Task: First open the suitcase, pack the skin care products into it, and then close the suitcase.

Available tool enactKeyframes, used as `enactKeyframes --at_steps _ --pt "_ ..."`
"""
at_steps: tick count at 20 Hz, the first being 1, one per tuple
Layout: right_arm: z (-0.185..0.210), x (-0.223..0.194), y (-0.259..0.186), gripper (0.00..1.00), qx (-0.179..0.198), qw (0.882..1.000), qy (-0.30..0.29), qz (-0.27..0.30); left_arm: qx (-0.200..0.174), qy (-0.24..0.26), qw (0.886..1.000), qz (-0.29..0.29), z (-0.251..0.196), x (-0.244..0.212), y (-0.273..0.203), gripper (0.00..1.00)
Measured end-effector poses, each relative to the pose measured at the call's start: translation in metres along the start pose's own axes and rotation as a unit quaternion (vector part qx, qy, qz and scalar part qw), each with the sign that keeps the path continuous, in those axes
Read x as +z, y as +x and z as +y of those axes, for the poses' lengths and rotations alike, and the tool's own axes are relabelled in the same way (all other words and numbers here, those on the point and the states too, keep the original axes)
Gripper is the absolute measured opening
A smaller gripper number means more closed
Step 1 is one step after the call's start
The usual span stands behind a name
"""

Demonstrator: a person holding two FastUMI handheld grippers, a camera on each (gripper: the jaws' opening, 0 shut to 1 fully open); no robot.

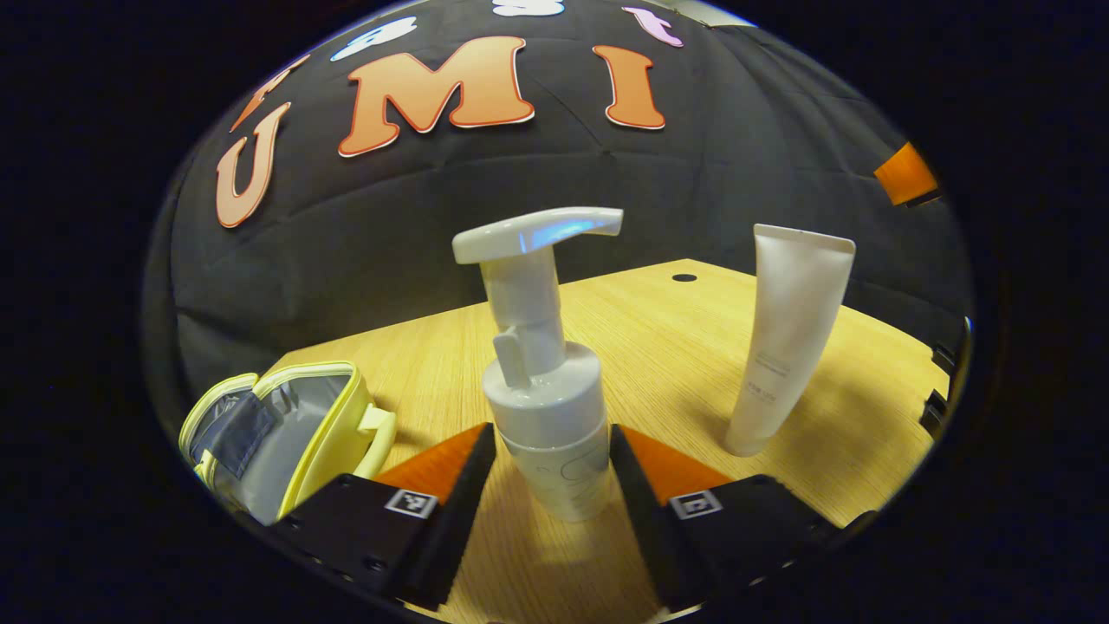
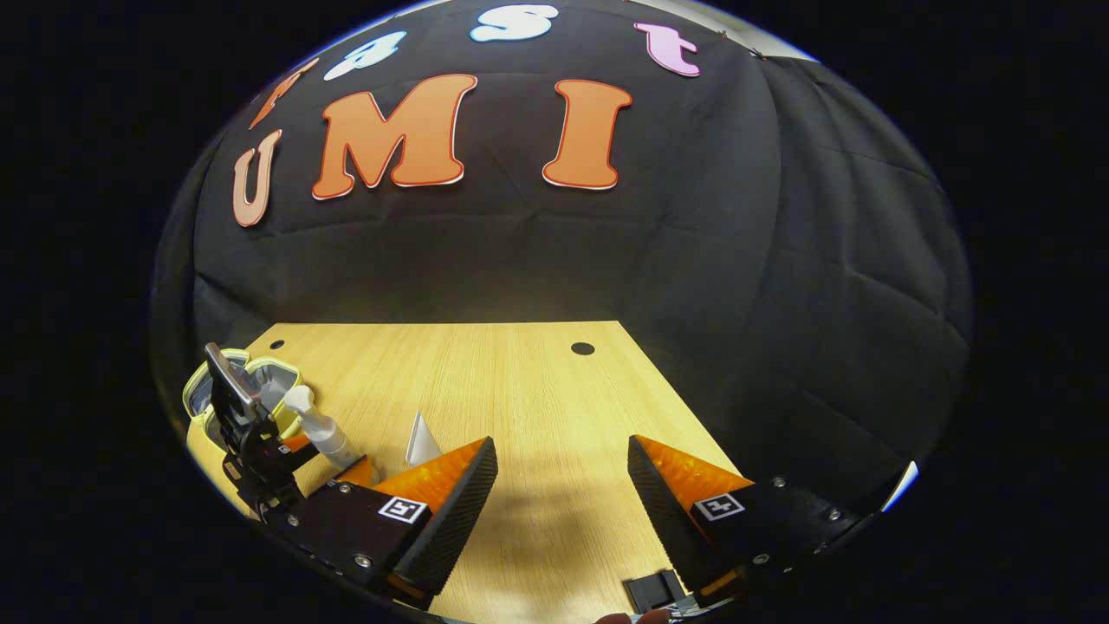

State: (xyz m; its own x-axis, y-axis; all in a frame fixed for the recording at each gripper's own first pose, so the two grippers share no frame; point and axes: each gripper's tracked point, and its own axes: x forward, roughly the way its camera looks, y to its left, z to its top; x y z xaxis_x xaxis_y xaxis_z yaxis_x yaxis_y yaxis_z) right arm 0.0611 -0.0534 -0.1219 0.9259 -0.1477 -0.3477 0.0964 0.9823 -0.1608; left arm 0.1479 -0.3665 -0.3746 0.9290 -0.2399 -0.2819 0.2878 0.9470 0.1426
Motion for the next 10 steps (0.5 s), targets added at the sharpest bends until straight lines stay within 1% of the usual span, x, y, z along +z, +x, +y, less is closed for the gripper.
enactKeyframes --at_steps 2,4,5,8,10 --pt "0.002 0.000 -0.002 0.96 0.002 1.000 -0.004 -0.002 -0.010 -0.007 1.000 0.006 -0.002 0.002 -0.001 0.64" --pt "0.009 -0.004 -0.003 0.96 0.009 1.000 -0.004 0.002 -0.021 -0.031 0.999 0.026 -0.003 0.004 -0.007 0.61" --pt "0.013 -0.006 -0.005 0.96 0.017 1.000 0.000 0.003 -0.022 -0.038 0.999 0.027 0.000 0.012 -0.014 0.59" --pt "0.036 -0.004 -0.014 0.96 0.049 0.999 0.004 -0.002 -0.025 -0.029 0.999 0.018 0.019 0.048 -0.043 0.59" --pt "0.053 -0.003 -0.020 0.96 0.068 0.998 0.002 -0.009 -0.030 -0.035 0.999 0.015 0.034 0.073 -0.068 0.59"
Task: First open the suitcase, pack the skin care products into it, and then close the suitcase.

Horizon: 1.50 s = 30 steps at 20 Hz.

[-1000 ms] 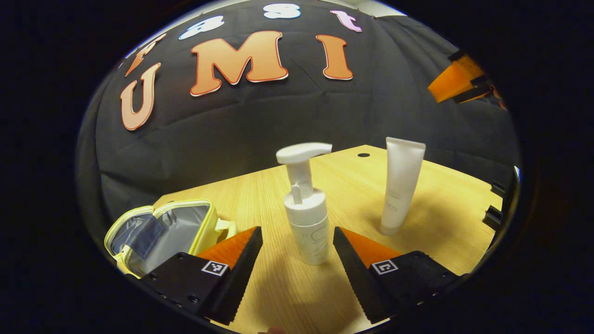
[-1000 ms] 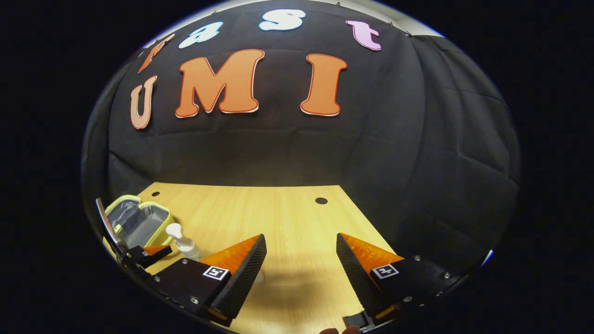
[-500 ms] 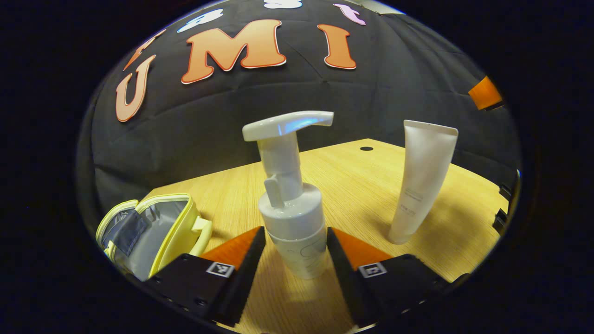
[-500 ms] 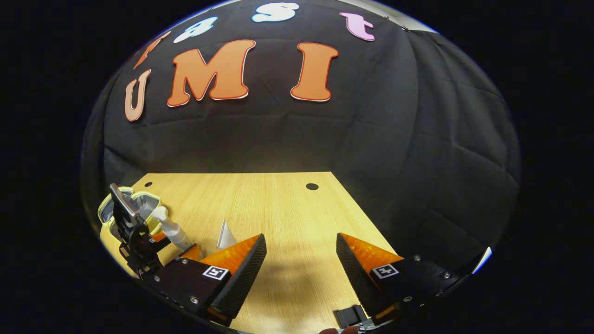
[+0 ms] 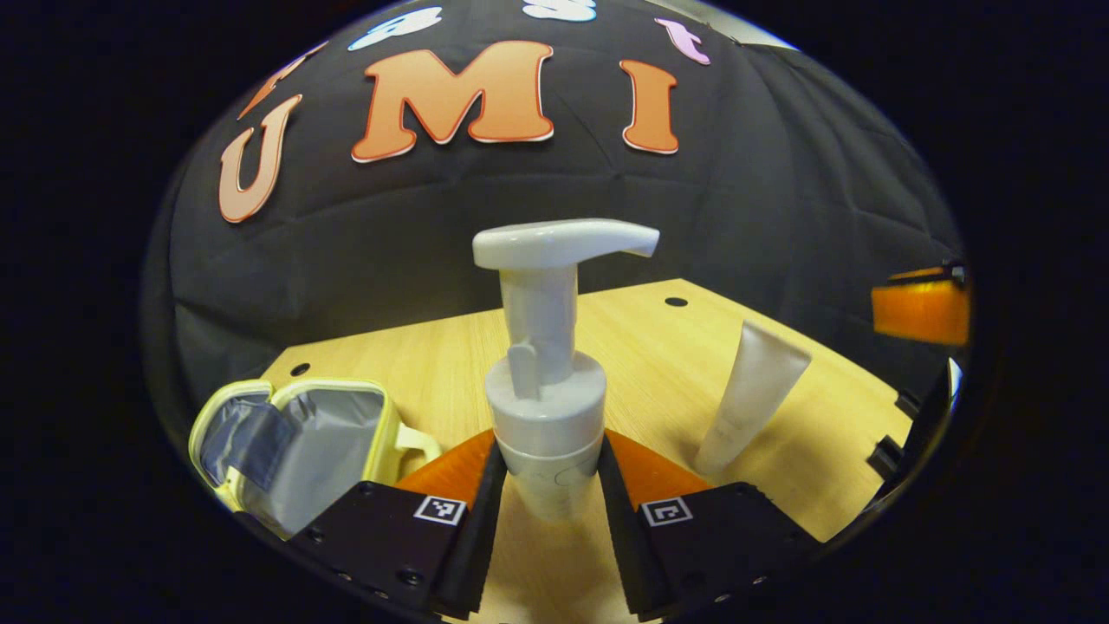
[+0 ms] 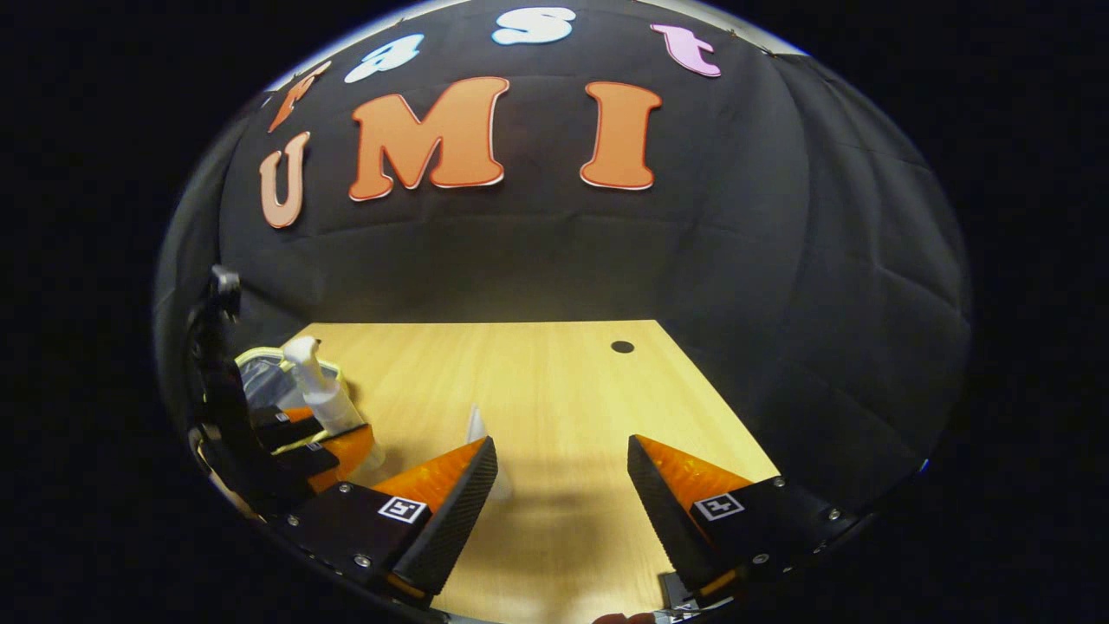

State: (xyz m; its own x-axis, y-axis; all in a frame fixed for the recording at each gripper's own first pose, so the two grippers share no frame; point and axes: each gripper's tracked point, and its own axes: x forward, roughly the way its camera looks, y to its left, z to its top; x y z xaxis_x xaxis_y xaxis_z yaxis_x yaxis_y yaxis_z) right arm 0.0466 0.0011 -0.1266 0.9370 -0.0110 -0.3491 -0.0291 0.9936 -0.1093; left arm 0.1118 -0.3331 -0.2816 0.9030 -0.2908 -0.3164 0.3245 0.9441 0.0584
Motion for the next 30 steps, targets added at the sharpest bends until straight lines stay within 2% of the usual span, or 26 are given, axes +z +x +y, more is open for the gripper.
enactKeyframes --at_steps 3,9,14,19,25,26,28,30 --pt "0.029 -0.001 -0.001 0.96 0.035 0.999 0.000 -0.009 0.007 -0.010 1.000 -0.004 0.026 0.032 -0.041 0.59" --pt "0.052 -0.032 0.036 0.96 0.050 0.998 -0.029 0.014 0.053 -0.033 0.998 -0.005 0.094 0.061 -0.116 0.59" --pt "0.053 -0.080 0.073 0.96 0.053 0.995 -0.038 0.077 0.094 -0.034 0.995 -0.001 0.145 0.055 -0.169 0.59" --pt "0.061 -0.108 0.101 0.97 0.059 0.991 -0.031 0.116 0.128 -0.047 0.990 0.014 0.177 0.036 -0.193 0.59" --pt "0.070 -0.120 0.121 0.76 0.065 0.987 -0.037 0.140 0.136 -0.061 0.989 0.025 0.187 0.023 -0.194 0.59" --pt "0.068 -0.123 0.123 0.64 0.059 0.987 -0.041 0.146 0.135 -0.061 0.989 0.026 0.187 0.022 -0.193 0.59" --pt "0.066 -0.121 0.125 0.50 0.062 0.986 -0.038 0.147 0.129 -0.069 0.989 0.027 0.188 0.022 -0.189 0.59" --pt "0.065 -0.121 0.123 0.44 0.060 0.985 -0.032 0.158 0.124 -0.071 0.989 0.034 0.189 0.020 -0.183 0.59"
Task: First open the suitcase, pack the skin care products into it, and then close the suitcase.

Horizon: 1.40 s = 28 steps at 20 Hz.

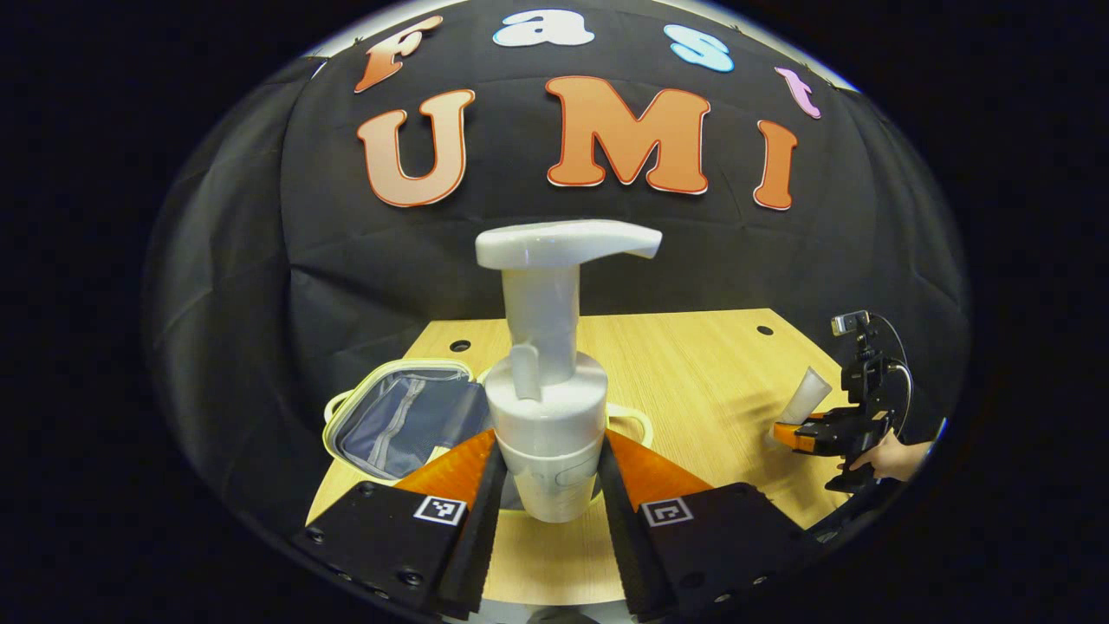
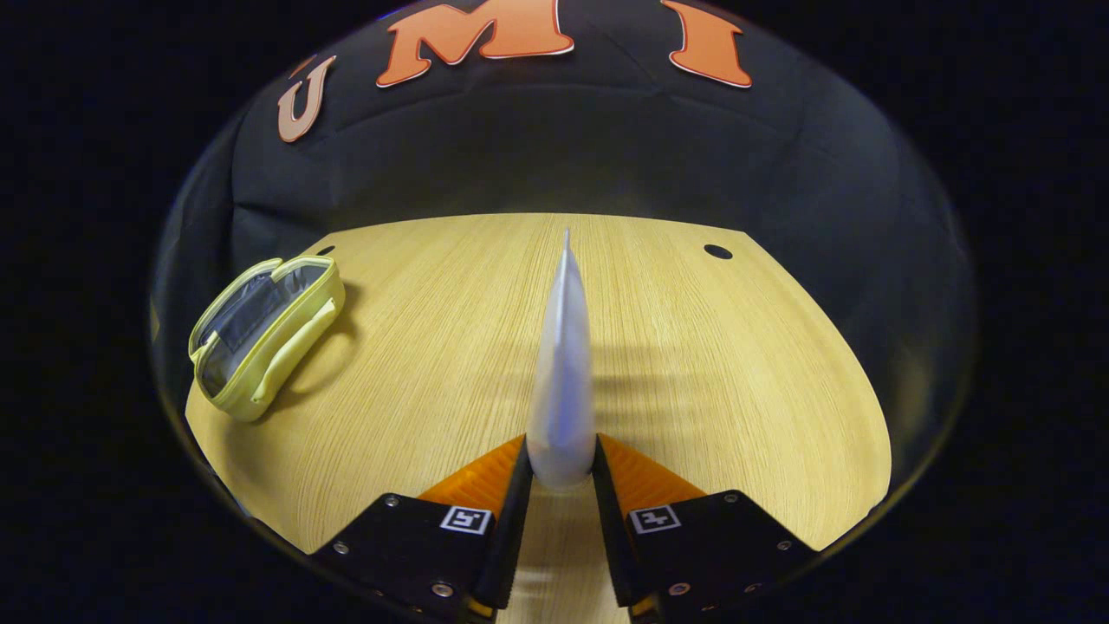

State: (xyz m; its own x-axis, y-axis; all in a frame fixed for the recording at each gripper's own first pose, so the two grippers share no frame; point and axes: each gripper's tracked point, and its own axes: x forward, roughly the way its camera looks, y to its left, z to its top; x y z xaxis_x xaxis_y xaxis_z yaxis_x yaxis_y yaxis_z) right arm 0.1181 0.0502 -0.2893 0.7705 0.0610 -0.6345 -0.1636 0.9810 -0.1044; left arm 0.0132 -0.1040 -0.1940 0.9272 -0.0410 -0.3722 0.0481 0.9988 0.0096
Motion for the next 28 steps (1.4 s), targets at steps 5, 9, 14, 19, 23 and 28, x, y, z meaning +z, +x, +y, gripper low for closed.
enactKeyframes --at_steps 5,9,14,19,23,28 --pt "0.009 0.019 -0.024 0.38 0.027 0.999 0.043 0.007 -0.028 0.003 0.999 0.038 0.016 0.003 0.024 0.59" --pt "0.027 0.040 -0.043 0.37 0.034 0.998 0.052 0.006 -0.060 0.006 0.996 0.065 0.044 0.015 0.050 0.59" --pt "0.054 0.056 -0.057 0.38 0.017 0.995 0.101 0.002 -0.116 0.078 0.980 0.139 0.074 0.013 0.091 0.59" --pt "0.082 0.058 -0.071 0.37 -0.008 0.991 0.137 0.002 -0.204 0.137 0.936 0.252 0.066 -0.010 0.119 0.59" --pt "0.096 0.054 -0.082 0.37 -0.030 0.989 0.143 0.006 -0.244 0.147 0.901 0.327 0.050 -0.033 0.142 0.59" --pt "0.104 0.050 -0.092 0.37 -0.044 0.986 0.161 0.010 -0.248 0.122 0.869 0.409 0.050 -0.073 0.173 0.60"
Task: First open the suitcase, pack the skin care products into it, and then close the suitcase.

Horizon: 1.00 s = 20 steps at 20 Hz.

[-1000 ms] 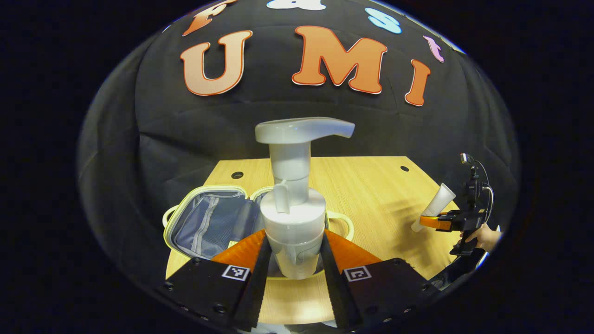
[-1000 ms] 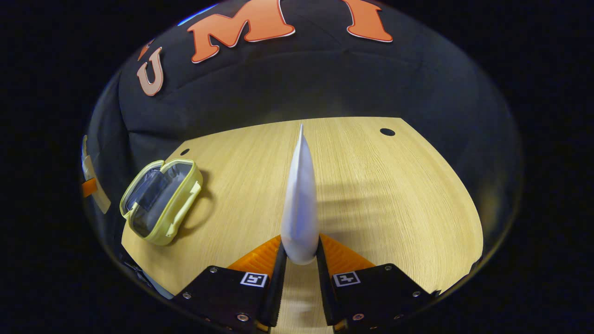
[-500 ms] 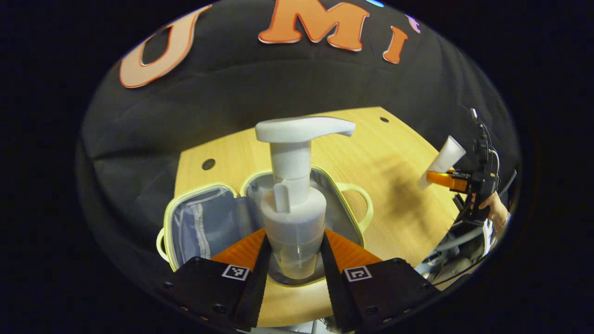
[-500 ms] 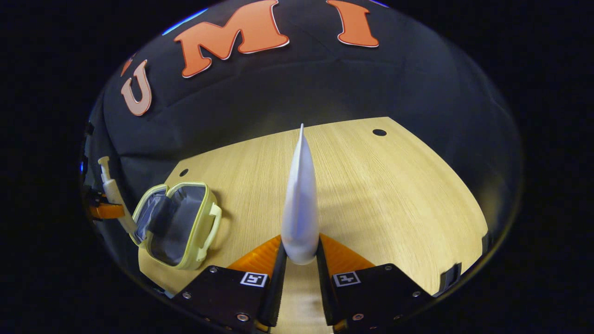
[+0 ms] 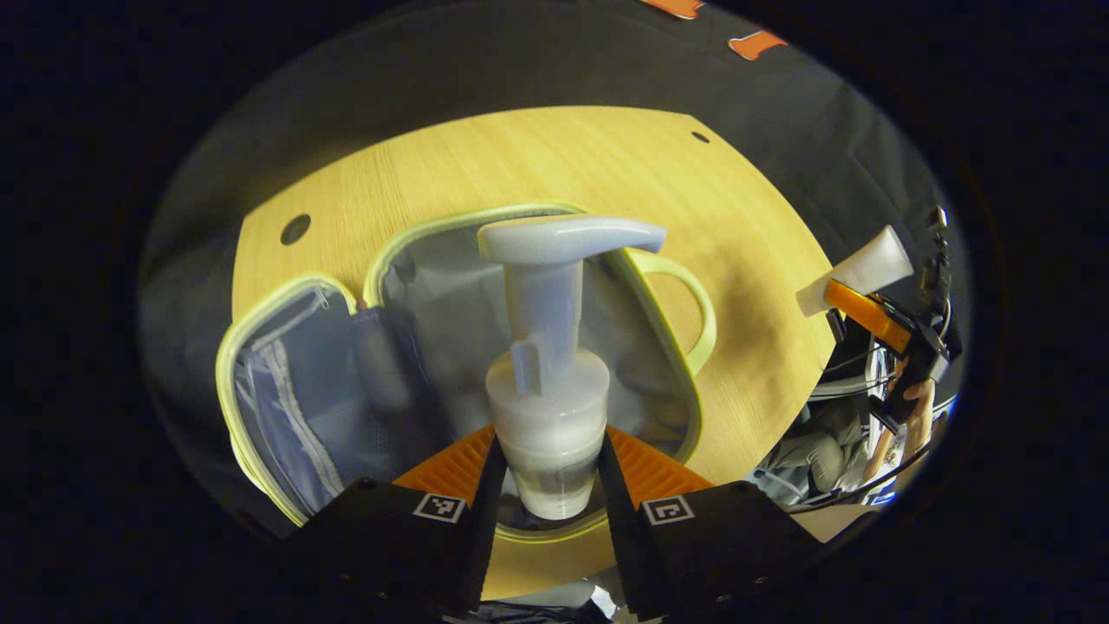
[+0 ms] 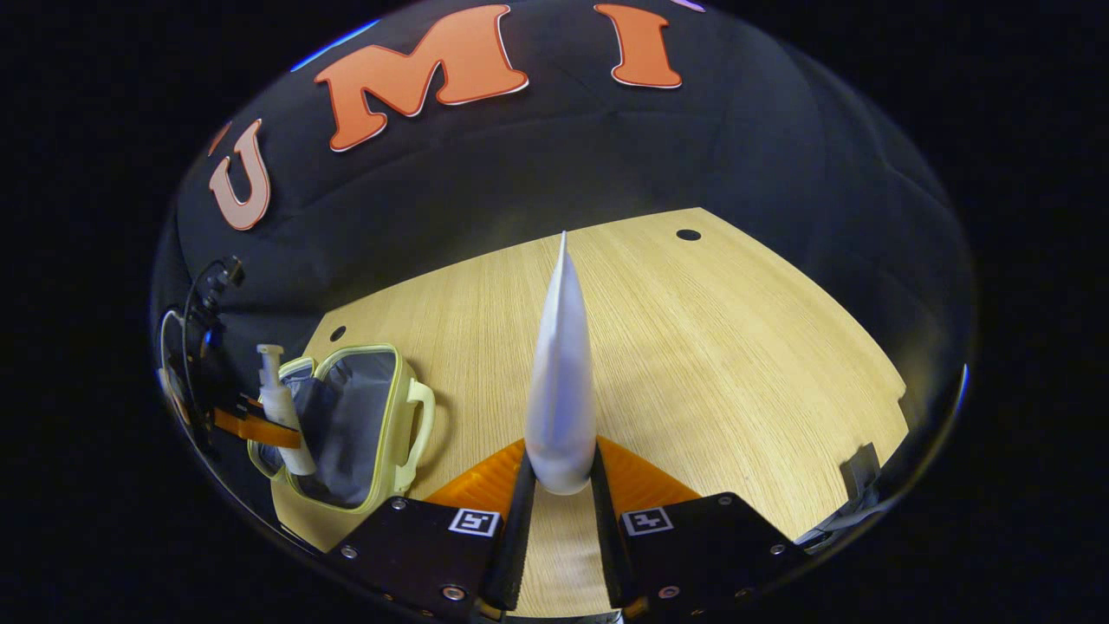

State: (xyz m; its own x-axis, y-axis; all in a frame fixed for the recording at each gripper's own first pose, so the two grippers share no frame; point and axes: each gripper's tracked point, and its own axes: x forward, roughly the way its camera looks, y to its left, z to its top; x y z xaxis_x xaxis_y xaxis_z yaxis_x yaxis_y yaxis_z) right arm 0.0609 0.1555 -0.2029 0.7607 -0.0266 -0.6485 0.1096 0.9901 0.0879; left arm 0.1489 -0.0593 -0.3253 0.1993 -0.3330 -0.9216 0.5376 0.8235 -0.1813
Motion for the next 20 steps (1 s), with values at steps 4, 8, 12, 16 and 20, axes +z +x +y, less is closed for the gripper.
enactKeyframes --at_steps 4,8,12,16,20 --pt "-0.005 -0.007 -0.008 0.32 -0.013 1.000 0.001 0.008 0.004 -0.008 0.999 0.031 0.010 -0.003 0.030 0.58" --pt "-0.007 -0.012 -0.011 0.37 -0.020 1.000 0.001 0.017 0.025 -0.015 0.999 0.031 0.025 0.001 0.049 0.60" --pt "-0.003 -0.008 -0.016 0.37 -0.017 1.000 -0.007 0.018 0.023 -0.021 0.999 0.014 0.026 0.007 0.059 0.63" --pt "0.013 0.000 -0.024 0.37 -0.003 1.000 -0.017 0.019 0.016 -0.014 0.999 -0.030 0.016 0.018 0.050 0.76" --pt "0.052 0.017 -0.035 0.37 0.042 0.998 -0.027 0.030 0.075 -0.011 0.990 -0.119 0.026 0.031 0.010 1.00"
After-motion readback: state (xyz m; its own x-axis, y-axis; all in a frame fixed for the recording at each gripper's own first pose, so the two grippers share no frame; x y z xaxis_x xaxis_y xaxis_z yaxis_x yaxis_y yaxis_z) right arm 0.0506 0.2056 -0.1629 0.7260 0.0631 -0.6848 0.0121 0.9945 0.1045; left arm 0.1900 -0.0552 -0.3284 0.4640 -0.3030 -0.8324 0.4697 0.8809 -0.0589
